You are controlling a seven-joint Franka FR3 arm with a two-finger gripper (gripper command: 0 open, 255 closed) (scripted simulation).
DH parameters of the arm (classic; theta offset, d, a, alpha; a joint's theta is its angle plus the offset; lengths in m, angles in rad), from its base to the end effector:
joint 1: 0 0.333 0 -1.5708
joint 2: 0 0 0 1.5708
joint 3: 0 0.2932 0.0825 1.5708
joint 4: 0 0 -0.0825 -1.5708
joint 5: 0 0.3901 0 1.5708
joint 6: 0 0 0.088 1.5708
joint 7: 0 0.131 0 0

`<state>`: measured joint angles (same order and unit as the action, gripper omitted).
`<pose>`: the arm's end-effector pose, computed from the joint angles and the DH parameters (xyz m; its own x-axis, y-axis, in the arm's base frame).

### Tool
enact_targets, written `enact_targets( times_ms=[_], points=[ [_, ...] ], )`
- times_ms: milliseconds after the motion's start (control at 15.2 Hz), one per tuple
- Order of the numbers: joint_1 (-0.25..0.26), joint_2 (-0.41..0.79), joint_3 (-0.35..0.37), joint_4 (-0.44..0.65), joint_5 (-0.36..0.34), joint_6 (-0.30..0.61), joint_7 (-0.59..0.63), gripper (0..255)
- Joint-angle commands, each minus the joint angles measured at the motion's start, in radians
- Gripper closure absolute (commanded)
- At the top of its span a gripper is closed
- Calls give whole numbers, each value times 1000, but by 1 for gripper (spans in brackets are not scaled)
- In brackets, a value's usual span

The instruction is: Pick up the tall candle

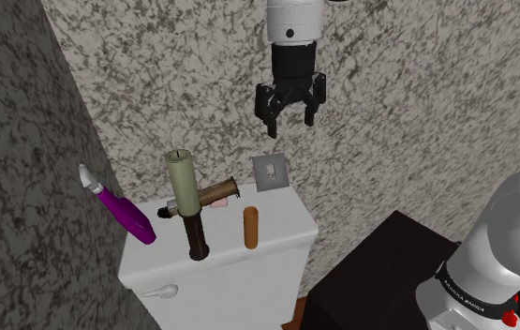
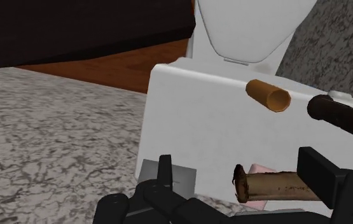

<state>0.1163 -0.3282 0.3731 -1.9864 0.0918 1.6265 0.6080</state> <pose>0.4004 0.2445 0.5394 0.9887 -0.1476 -0.0276 -0.1460 -0.9879 0.0515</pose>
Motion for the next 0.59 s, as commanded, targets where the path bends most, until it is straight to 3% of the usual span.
enact_targets(
  times_ms=[0,528],
  points=[
    [6,73,37,67,-6,0,55,0],
    [67,391,157,401,-99,-53,276,0]
  ],
)
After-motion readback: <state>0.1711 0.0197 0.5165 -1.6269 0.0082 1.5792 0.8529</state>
